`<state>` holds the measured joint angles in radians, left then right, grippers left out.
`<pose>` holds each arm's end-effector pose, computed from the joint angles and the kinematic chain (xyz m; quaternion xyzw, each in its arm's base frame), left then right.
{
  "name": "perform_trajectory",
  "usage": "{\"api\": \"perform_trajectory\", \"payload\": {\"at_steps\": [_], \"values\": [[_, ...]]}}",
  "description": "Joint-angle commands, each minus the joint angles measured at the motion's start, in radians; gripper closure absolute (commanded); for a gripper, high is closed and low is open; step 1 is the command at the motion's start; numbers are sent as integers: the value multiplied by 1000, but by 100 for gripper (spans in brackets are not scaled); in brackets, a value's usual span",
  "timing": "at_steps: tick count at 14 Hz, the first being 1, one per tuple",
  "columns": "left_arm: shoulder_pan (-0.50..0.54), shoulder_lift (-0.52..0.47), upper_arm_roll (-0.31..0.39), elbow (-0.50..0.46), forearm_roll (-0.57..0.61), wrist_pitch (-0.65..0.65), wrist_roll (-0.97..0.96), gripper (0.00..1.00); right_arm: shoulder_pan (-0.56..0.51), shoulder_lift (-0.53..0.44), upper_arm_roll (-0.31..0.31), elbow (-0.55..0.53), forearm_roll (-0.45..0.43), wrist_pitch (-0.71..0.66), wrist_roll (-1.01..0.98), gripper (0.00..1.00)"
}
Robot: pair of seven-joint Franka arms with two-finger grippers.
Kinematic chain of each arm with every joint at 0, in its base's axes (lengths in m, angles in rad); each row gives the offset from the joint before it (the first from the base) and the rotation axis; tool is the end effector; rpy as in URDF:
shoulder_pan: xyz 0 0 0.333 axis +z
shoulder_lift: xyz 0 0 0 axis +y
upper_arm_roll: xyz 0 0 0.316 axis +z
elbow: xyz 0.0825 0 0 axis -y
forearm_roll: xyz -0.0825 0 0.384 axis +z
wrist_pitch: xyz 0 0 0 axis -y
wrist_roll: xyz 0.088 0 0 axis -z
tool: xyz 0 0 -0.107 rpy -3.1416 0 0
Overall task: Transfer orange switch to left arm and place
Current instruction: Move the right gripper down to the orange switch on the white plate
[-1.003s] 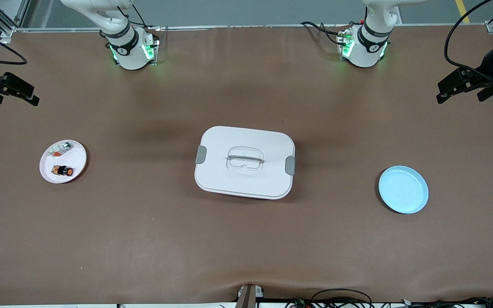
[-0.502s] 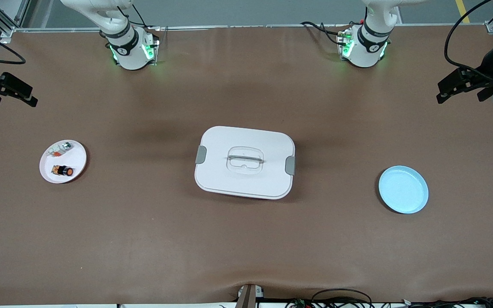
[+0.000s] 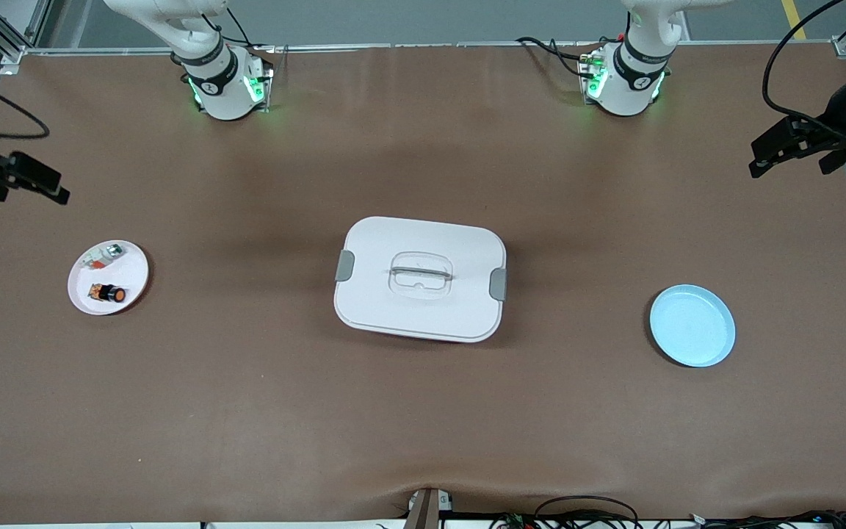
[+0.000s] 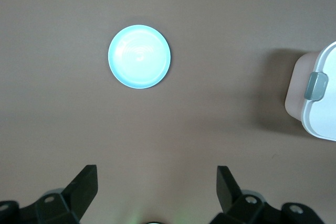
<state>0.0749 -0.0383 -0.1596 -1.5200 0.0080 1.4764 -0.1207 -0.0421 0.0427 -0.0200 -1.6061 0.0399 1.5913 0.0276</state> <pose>0.5311 -0.0461 0.6605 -0.9998 -0.0184 0.0022 0.0073 0.5661 -0.0308 0.5857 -0.9983 0.0458 0.0284 0.0200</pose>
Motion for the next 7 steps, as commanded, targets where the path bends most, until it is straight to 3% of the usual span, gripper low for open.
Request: {"api": "perform_trajectory", "payload": {"at_steps": [1,7], "values": [[2,0,-5,11,18,-11,13,0,-41,140,3,71,38,10,-14,0],[3,5,-5,9,18,2,13,0,-62,164,0,68,-20,32,-37,0]]}}
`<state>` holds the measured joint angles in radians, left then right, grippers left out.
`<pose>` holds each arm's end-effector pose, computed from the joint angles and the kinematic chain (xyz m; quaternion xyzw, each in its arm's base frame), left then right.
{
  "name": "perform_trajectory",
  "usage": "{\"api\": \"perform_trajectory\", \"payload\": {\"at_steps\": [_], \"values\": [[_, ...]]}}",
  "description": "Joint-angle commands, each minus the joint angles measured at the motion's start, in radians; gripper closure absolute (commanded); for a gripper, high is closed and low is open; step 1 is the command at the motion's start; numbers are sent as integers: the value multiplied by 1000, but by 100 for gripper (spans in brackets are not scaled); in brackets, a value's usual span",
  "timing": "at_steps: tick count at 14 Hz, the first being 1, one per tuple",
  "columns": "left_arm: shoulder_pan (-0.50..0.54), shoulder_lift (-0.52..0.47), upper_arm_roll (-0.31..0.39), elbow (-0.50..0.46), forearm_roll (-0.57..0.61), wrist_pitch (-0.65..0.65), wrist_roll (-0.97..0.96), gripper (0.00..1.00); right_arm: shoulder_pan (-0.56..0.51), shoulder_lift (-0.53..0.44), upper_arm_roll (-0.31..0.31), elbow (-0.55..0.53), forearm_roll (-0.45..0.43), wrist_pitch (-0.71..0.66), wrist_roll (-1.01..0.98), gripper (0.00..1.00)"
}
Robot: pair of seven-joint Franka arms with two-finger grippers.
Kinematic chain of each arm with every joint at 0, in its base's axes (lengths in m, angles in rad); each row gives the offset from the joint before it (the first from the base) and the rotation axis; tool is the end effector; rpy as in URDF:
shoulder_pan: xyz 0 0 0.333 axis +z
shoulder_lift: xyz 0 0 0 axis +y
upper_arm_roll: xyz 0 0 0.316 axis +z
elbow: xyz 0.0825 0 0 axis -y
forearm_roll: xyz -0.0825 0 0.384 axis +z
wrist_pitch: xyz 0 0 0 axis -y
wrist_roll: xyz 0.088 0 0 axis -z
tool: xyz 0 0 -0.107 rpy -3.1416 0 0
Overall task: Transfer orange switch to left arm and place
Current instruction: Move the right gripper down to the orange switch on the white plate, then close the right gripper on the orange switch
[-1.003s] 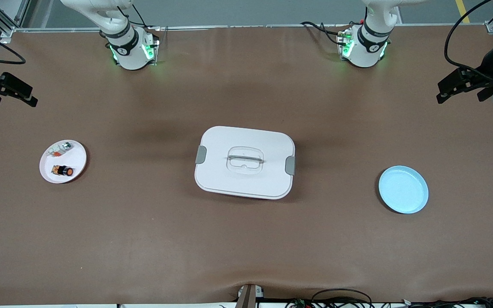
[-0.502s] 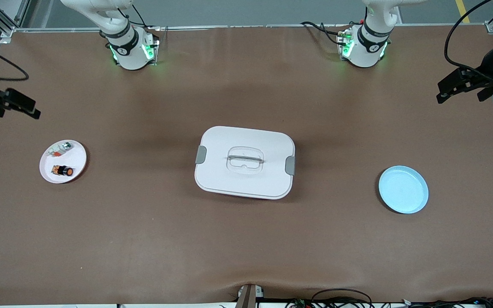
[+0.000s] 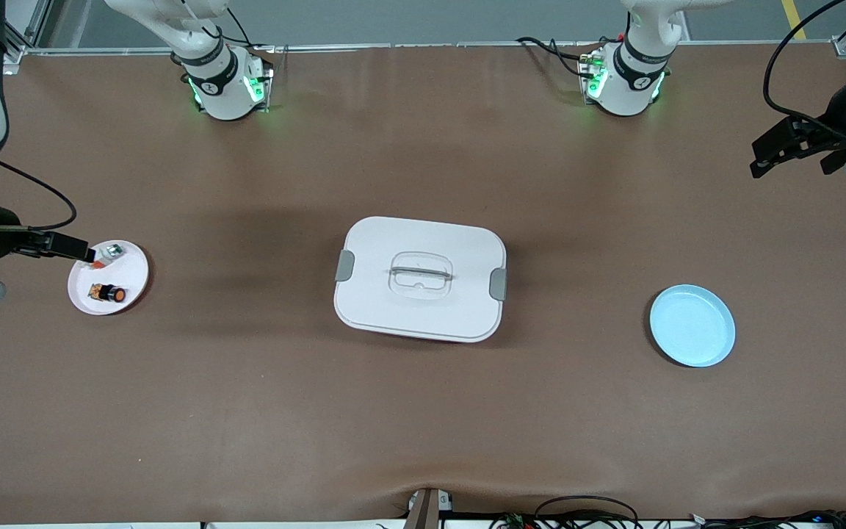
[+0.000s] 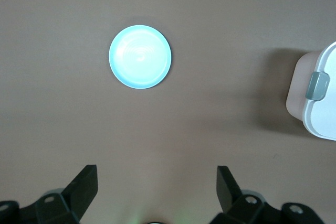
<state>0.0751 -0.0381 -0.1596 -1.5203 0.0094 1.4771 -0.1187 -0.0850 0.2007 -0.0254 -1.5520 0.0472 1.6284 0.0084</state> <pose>0.5312 -0.0458 0.6604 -0.9998 -0.0176 0.0020 0.0079 0.6074 -0.0612 0.5209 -0.9959 0.0620 0.0609 0.0240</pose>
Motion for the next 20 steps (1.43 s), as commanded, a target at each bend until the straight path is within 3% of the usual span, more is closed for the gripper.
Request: {"api": "perform_trajectory", "payload": {"at_steps": [1,3,5,11,14,16,20], "values": [[3,6,-5,6,17,9,11,0,-25,28,7,13,-80,26,-40,0],[3,7,-5,3,14,11,10,0,-51,43,5,-12,-116,65,-48,0],[5,9,-5,-6,15,11,10,0,-135,74,8,-68,-87,141,-53,0],[2,32,-5,-14,15,23,10,0,-225,83,10,-308,-69,427,-108,0],[0,44,-5,-20,15,48,10,0,-257,143,12,-321,-52,475,-175,0],[0,46,-5,-20,15,52,10,0,-265,178,10,-319,21,491,-238,0],[-2,44,-6,-20,14,52,10,0,-265,235,8,-318,31,542,-248,0]]}}
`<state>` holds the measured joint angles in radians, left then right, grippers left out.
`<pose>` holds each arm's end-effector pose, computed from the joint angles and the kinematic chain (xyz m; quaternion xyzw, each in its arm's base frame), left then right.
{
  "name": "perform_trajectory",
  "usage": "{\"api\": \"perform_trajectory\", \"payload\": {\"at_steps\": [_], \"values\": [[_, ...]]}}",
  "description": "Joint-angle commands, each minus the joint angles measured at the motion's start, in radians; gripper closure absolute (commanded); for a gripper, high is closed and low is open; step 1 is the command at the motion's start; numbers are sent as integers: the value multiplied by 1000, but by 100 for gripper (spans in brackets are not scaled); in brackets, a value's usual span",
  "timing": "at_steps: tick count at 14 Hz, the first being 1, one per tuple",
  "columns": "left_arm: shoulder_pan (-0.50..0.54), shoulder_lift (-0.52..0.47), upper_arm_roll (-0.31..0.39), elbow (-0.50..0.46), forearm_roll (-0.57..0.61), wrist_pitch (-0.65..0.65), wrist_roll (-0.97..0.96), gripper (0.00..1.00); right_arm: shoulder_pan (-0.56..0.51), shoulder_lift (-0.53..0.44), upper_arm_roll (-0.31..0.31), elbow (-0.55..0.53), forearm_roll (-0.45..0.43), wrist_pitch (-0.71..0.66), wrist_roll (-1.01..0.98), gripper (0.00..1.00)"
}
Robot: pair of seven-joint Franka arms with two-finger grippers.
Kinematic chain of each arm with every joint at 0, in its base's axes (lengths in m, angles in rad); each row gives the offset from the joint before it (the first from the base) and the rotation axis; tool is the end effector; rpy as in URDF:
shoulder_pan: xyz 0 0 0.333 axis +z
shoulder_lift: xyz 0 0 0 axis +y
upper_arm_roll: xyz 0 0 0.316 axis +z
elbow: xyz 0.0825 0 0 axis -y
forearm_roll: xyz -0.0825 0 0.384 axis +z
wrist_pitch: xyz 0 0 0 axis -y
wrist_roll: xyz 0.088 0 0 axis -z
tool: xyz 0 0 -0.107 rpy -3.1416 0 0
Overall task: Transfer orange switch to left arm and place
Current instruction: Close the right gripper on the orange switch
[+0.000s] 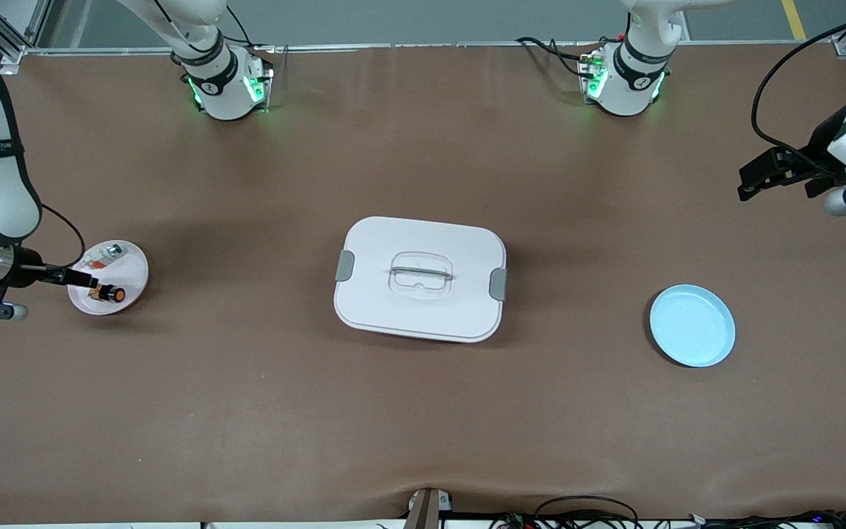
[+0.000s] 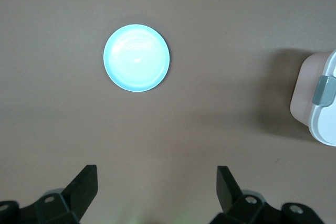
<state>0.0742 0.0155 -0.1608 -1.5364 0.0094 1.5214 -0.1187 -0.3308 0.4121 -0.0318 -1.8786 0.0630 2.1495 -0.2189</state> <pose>0.5525 -0.0462 0.6279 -0.9997 -0.0162 0.0147 0.0050 0.5785 -0.2156 0.2802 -0.9933 0.0897 0.0620 0.0380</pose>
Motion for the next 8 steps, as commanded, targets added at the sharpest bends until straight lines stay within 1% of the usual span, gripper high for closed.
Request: {"api": "perform_trajectory", "payload": {"at_steps": [1,5,8], "values": [[1,-9,-5,-5,14,8,10,0,-19,33,15,10,14,27,-36,0],[-2,0,-5,-5,12,13,11,0,-16,97,15,38,-6,58,-59,0],[-2,0,-5,-13,14,14,11,0,-21,129,13,47,-9,84,-123,0]]}}
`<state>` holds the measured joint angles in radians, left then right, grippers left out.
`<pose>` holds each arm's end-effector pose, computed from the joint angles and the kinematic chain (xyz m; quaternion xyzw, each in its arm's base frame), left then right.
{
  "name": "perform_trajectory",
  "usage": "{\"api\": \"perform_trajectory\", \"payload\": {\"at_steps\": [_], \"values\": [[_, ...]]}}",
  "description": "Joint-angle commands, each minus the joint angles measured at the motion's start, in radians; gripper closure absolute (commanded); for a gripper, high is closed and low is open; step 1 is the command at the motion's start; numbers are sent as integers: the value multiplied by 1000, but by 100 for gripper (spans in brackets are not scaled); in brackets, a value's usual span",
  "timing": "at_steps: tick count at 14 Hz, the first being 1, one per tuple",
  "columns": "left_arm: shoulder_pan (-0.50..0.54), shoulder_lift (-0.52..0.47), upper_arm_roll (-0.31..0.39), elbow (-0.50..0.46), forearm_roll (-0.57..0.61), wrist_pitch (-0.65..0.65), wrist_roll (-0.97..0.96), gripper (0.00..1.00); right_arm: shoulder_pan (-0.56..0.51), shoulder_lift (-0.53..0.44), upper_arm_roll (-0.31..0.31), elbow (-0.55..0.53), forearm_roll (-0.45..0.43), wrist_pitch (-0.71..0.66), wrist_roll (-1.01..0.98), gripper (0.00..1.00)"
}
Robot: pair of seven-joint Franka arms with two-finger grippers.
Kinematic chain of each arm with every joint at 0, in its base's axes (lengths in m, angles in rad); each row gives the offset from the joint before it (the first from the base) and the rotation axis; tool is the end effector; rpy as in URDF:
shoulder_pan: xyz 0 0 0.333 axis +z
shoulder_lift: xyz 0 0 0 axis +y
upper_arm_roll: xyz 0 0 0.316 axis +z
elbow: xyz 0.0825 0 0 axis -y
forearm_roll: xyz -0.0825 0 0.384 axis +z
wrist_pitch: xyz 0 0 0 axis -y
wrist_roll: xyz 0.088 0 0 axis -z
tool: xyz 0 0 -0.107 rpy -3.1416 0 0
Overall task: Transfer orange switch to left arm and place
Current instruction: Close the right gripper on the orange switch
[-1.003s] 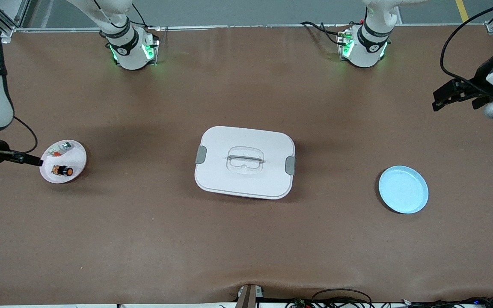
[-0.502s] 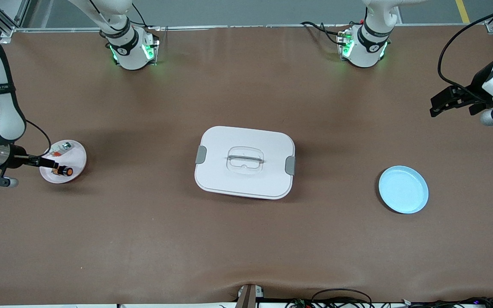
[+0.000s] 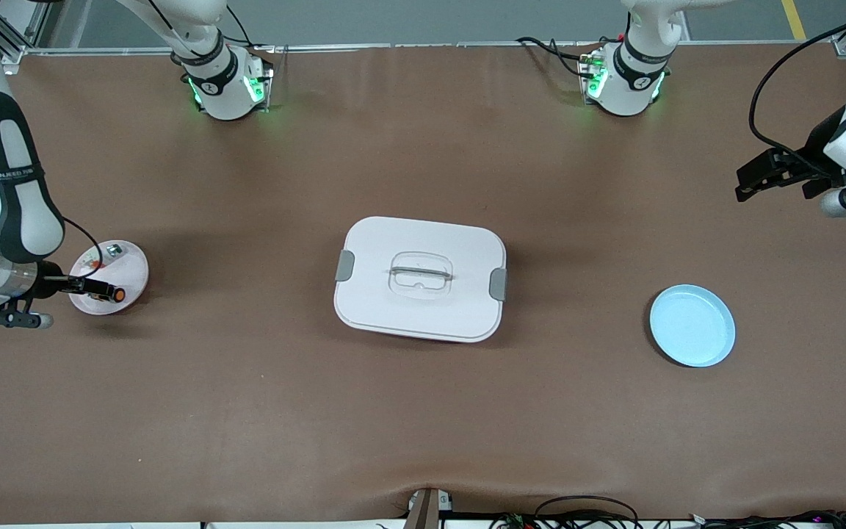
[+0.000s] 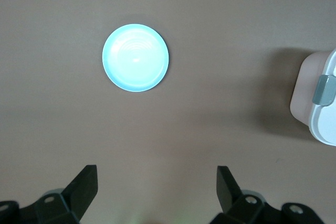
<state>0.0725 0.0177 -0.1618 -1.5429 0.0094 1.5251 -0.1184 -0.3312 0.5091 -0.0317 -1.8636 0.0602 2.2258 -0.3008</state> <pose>0.5533 -0.0476 0.6240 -0.9997 -0.0147 0.0172 0.0051 0.5842 -0.2188 0.2315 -0.9960 0.0495 0.0644 0.0376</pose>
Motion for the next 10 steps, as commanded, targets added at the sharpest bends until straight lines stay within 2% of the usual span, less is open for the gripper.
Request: {"api": "perform_trajectory", "payload": {"at_steps": [1,10], "values": [[0,-2,-4,-8,14,10,11,0,-20,38,13,32,-7,17,-44,0],[-3,4,-4,-9,12,12,11,0,-55,71,13,34,1,35,-66,0]]}}
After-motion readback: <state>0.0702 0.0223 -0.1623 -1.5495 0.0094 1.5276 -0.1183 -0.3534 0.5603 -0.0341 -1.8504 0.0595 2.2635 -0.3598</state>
